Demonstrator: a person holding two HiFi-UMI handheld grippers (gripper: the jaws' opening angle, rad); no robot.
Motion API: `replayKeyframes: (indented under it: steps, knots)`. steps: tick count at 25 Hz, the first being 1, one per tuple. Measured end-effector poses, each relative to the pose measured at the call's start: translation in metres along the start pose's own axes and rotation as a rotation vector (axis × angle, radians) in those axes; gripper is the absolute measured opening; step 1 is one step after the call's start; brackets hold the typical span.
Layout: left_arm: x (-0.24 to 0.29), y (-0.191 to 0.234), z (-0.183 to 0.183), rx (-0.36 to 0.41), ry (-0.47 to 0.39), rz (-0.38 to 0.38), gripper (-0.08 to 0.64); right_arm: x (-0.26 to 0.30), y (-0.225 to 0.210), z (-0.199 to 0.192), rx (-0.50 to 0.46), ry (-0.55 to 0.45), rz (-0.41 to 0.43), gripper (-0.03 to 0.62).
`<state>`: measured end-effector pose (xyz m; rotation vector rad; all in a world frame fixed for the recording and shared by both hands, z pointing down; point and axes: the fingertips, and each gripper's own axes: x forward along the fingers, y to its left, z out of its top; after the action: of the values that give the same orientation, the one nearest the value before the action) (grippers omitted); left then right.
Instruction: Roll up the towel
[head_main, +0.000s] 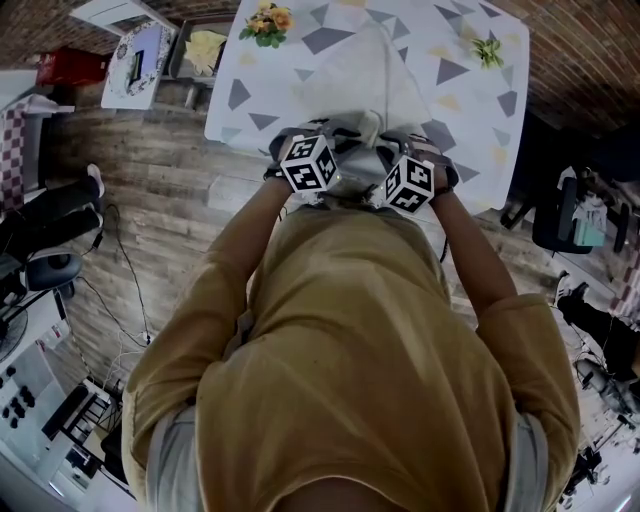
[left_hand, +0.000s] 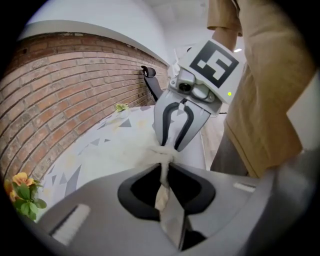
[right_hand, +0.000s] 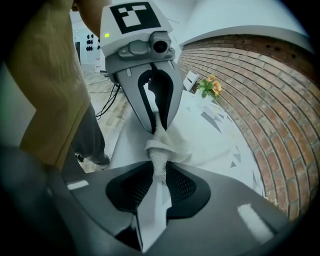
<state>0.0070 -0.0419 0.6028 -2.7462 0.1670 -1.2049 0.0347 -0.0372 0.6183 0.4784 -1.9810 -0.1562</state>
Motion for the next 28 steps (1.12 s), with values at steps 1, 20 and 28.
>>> replayKeyframes:
  steps: [1,20,28]
  knots:
    - [-0.001,-0.001,-0.001,0.000,0.000,0.000,0.107,-0.002,0.000,0.001,0.005,-0.005,0.001,0.079]
    - [-0.017,-0.021,0.014,0.002,-0.018,-0.063,0.109,-0.037,0.014,0.004,0.230,-0.063,0.265,0.061]
    - [-0.021,-0.024,0.038,0.024,-0.107,-0.065,0.179,-0.049,0.002,0.019,0.265,-0.108,0.299,0.060]
